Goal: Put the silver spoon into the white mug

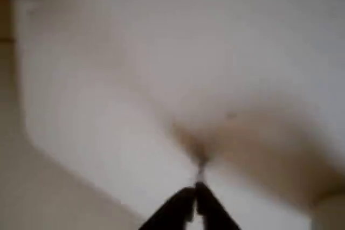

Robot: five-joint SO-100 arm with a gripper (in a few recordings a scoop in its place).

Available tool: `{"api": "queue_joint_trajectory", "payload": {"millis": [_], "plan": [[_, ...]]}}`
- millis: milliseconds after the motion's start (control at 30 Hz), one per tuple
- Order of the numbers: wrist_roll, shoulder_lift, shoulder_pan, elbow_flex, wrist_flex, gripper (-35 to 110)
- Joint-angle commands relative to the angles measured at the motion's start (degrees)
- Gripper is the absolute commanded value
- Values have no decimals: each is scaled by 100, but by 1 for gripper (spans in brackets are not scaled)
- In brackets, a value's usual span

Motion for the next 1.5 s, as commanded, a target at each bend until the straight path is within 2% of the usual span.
{"api": "queue_joint_trajectory", "payload": {"millis": [0, 267, 367, 400, 700, 1000, 1467], "plan": [[-114, 800, -44, 26, 9, -2], [-97, 202, -439, 439, -97, -1], [35, -53, -861, 431, -281, 18], [158, -79, -993, 431, -343, 20], [940, -976, -1573, 413, -360, 19], [940, -1819, -1731, 167, -413, 20], [1063, -1925, -2303, 123, -396, 25]]}}
